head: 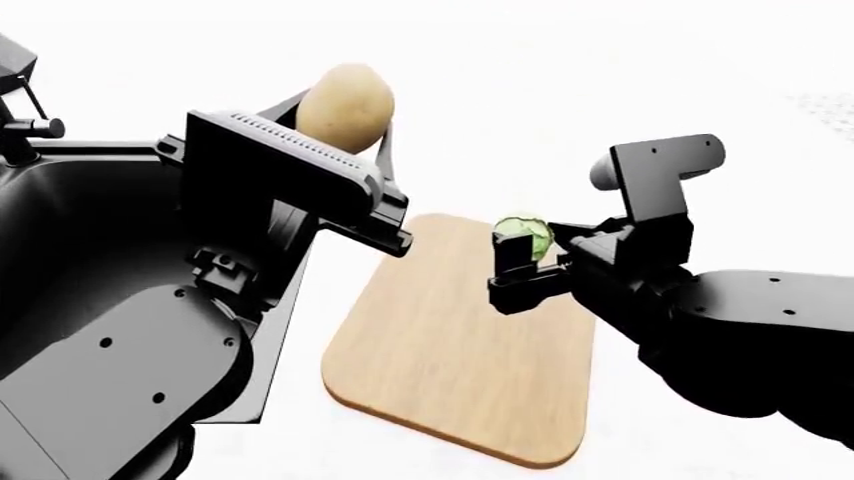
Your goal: Pick the vegetables from the sink and place them on the cutting board.
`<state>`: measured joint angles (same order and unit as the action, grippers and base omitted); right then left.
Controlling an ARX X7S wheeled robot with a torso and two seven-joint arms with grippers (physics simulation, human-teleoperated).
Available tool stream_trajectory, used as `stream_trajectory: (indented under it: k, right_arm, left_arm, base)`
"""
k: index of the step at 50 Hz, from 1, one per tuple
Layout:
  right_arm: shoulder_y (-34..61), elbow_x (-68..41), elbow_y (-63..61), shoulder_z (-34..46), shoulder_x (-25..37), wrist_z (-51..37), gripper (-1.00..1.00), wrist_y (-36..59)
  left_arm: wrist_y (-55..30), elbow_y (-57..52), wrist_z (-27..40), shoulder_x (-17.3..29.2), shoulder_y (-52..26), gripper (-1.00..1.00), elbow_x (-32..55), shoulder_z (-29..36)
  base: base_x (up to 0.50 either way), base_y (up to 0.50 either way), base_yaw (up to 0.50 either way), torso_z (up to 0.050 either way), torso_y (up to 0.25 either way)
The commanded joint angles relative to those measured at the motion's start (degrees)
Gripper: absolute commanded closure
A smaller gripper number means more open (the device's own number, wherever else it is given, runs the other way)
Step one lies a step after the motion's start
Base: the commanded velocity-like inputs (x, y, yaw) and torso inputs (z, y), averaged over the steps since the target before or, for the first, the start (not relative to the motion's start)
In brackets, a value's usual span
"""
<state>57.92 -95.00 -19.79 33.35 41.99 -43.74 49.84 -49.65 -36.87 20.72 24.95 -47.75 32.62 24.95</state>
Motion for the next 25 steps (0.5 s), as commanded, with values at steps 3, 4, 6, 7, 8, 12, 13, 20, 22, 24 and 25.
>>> stream_trajectory:
  k: [3,4,6,7,8,12,13,20,22,24,25]
  right_arm:
    - [-1.4,-0.3,4.2,0.5,-1.1,2.5,1.0,0.4]
    - [-1.4,-0.3,4.4,0.6,-1.2,2.6,1.0,0.4]
    - [-1.3,-0.7,4.6,0.7,-1.2,2.4,1.0,0.6]
    - [-1.3,-0.8,4.7,0.8,-1.3,2.3,1.0,0.7]
    - [-1.3,-0.9,4.8,0.8,-1.3,2.3,1.0,0.7]
    - [-1.4,-0.8,5.4,1.1,-1.5,2.8,1.0,0.8]
    - [-1.4,-0.8,5.6,1.1,-1.5,2.8,1.0,0.7]
    - [-1.7,-1.1,6.1,1.2,-1.4,2.7,1.0,0.7]
    - [-1.7,-1.2,6.2,1.5,-1.5,2.8,1.0,1.0]
    - [-1.6,-1.3,6.3,1.8,-1.5,2.8,1.0,1.3]
    - [-1.6,-1.4,6.5,1.9,-1.6,2.8,1.0,1.5]
  left_arm:
    - [0.7,0.4,0.6,0.1,0.1,1.0,0.3,0.0]
    - [0.8,0.4,0.6,0.2,0.1,1.0,0.3,0.0]
    - [0.8,0.4,0.6,0.2,0.1,1.0,0.3,0.0]
    - [0.8,0.4,0.6,0.2,0.2,1.0,0.3,0.0]
    - [0.8,0.4,0.6,0.2,0.2,1.0,0.3,0.0]
    - [0.8,0.4,0.7,0.3,0.1,1.0,0.4,0.0]
    - [0.8,0.4,0.7,0.3,0.1,1.0,0.4,0.0]
    - [0.7,0.2,0.9,0.4,0.2,1.0,0.6,0.0]
    - [0.7,0.2,0.9,0.4,0.2,1.0,0.6,0.0]
    - [0.7,0.1,1.0,0.5,0.2,1.0,0.7,0.0]
    - [0.6,0.1,1.0,0.5,0.2,1.0,0.7,0.0]
  base:
    - [0.0,0.0,0.0,0.0,0.003]
    - [0.0,0.0,0.0,0.0,0.0]
    - [0.0,0.0,0.0,0.0,0.0]
    - [0.0,0.0,0.0,0.0,0.0]
    - [0.0,0.0,0.0,0.0,0.0]
    - [0.0,0.0,0.0,0.0,0.0]
    - [0.0,0.0,0.0,0.0,0.01]
    - [0.0,0.0,0.0,0.0,0.0]
    - [0.0,0.0,0.0,0.0,0.0]
    - [0.0,0.0,0.0,0.0,0.0]
    - [0.0,0.0,0.0,0.0,0.01]
